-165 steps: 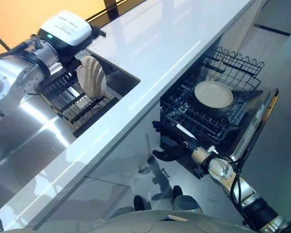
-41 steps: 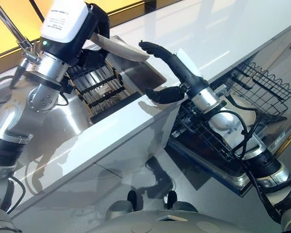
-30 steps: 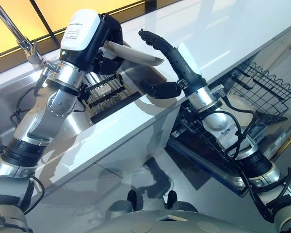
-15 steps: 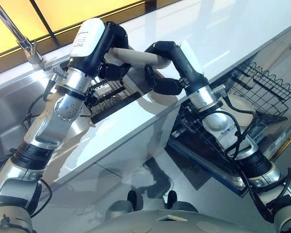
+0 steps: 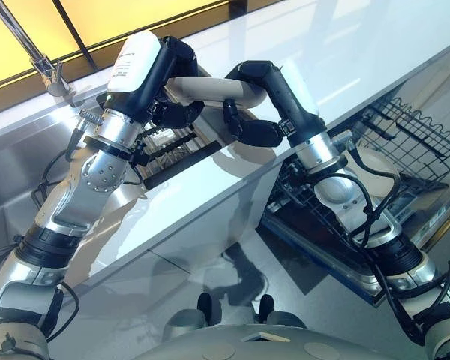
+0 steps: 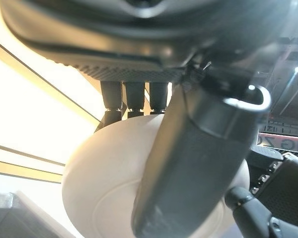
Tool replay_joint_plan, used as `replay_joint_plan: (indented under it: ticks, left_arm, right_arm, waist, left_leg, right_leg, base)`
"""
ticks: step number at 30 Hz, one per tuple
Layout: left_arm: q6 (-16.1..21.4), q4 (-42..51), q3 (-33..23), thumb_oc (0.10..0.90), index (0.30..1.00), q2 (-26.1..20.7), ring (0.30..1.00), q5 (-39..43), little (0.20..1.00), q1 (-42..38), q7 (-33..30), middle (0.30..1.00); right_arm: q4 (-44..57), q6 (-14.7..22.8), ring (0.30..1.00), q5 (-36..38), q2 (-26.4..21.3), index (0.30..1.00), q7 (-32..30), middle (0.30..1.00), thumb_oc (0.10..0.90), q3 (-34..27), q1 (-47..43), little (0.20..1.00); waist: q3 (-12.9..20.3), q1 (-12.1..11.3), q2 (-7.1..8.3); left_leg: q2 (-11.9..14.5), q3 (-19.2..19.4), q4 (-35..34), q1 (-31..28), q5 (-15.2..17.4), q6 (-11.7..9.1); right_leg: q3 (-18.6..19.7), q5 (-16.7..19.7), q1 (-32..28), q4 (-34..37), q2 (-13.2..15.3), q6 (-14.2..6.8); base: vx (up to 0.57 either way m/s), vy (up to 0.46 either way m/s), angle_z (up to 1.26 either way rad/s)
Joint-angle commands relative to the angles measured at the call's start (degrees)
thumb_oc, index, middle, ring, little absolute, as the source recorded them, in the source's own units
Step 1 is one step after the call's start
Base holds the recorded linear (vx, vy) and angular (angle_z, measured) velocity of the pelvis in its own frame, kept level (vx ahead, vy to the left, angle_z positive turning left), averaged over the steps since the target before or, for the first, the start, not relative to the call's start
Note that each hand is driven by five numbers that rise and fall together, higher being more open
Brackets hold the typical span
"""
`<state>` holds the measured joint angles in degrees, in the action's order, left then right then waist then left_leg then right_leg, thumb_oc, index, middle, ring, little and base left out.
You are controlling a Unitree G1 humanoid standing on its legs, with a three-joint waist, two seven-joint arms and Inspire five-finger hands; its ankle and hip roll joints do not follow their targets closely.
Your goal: Pick up plates and place into dishwasher.
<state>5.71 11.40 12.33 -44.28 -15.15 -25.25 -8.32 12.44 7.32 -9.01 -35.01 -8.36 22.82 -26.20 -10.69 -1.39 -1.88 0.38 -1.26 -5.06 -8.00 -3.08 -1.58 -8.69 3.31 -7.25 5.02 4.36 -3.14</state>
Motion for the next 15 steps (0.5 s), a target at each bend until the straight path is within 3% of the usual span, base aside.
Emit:
replay_joint_plan:
  ticks: [1,2,8,15]
  left_arm:
    - [5.15,6.28,-6.03,0.105,0.305,-1.59,0.305,0.78,0.205,-0.46,-5.49,0.305]
    - [4.46,6.25,-6.09,0.8,0.9,-1.58,0.9,1.34,0.9,-0.31,-5.75,0.9]
    - [2.99,5.55,-6.63,0.8,0.9,-0.59,0.9,8.93,0.9,0.63,-1.09,0.9]
    - [1.24,4.58,-10.46,0.8,0.9,-1.36,0.9,13.59,0.9,2.24,-1.55,0.9]
  right_arm:
    - [5.45,2.8,0.3,1.9,0.45,0.3,-6.75,0.3,0.1,-7.58,-0.51,0.2]
    - [5.42,3.01,0.3,1.83,0.3,0.3,-7.0,0.3,0.1,-7.81,-0.2,0.2]
    - [4.7,3.44,0.3,1.5,0.17,0.3,-7.41,0.3,0.1,-9.06,0.29,0.2]
    - [4.38,3.8,0.3,1.89,-0.64,0.3,-6.95,0.3,0.1,-10.73,1.33,0.2]
  waist:
    - [7.99,0.14,1.45]
    - [8.02,0.16,1.47]
    - [8.03,0.16,1.49]
    - [8.24,0.03,1.36]
  left_leg:
    - [-5.14,3.29,0.13,1.92,3.53,1.79]
    - [-5.14,3.26,0.13,1.92,3.55,1.8]
    - [-5.09,3.28,0.16,1.84,3.49,1.82]
    - [-5.06,3.34,0.11,1.94,3.29,1.64]
  right_leg:
    - [-0.15,-3.95,2.76,-5.99,-0.9,-3.35]
    - [-0.1,-3.97,2.77,-5.99,-0.9,-3.38]
    - [-0.03,-3.84,2.82,-5.97,-0.89,-3.45]
    - [-0.02,-3.41,2.67,-5.28,-0.82,-3.5]
  base:
    - [-0.01,0.002,0.06]
    - [-0.01,0.001,0.06]
    - [-0.01,-0.001,0.02]
    - [0.0,0.0,0.0]
